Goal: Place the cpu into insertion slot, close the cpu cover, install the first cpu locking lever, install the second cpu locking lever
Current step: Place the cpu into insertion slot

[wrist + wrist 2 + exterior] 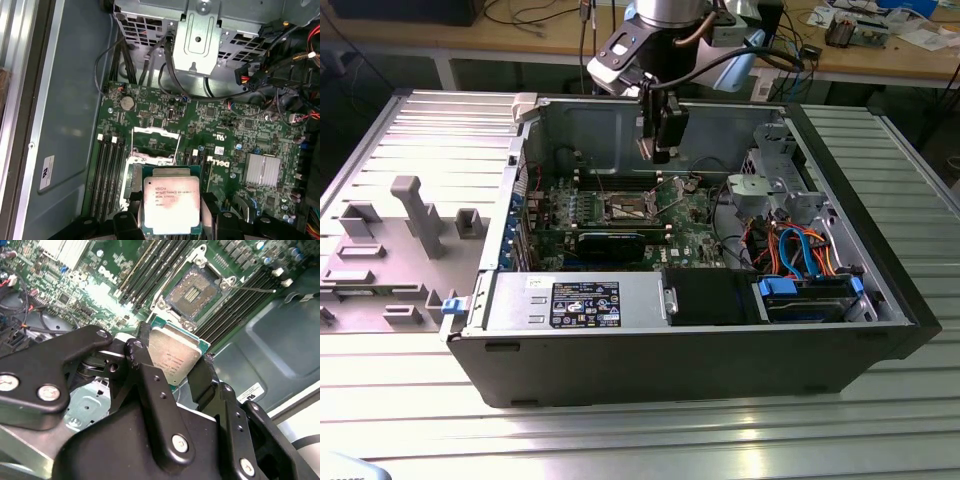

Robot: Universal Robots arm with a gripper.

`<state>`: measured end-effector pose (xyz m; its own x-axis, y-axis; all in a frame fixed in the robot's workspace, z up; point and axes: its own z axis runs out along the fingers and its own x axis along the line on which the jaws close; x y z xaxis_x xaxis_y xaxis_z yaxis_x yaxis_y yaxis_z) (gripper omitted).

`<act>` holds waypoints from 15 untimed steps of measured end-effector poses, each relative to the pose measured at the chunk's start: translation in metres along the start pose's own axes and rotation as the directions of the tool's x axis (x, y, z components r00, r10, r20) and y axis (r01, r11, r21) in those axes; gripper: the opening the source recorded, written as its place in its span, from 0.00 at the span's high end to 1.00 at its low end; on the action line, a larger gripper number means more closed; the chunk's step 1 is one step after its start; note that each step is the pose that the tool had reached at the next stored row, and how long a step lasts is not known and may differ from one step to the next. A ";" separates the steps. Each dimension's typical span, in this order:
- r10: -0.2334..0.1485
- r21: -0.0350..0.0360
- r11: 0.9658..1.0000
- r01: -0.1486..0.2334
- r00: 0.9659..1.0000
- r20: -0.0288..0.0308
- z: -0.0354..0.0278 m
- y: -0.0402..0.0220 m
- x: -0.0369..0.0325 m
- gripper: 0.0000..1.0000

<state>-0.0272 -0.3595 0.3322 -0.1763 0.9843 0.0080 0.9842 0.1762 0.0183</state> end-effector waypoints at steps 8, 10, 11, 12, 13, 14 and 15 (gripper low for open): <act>0.005 0.000 1.000 -0.005 1.000 0.000 0.0001 0.0000 0.0000 0.45; 0.015 0.000 1.000 -0.015 1.000 0.000 0.0001 0.0000 0.0000 0.45; 0.020 0.000 1.000 -0.020 1.000 0.000 0.0001 0.0000 0.0000 0.45; 0.025 0.000 1.000 -0.025 1.000 0.000 0.0001 0.0000 0.0000 0.45; 0.029 0.000 1.000 -0.029 1.000 0.000 0.0001 0.0000 0.0000 0.45; 0.033 0.000 0.999 -0.033 0.999 0.000 0.0001 0.0000 0.0000 0.45; 0.040 0.000 0.999 -0.040 0.999 0.001 0.0001 0.0000 0.0000 0.45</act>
<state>-0.0272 -0.3595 0.3321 -0.1369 0.9906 0.0082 0.9904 0.1367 0.0184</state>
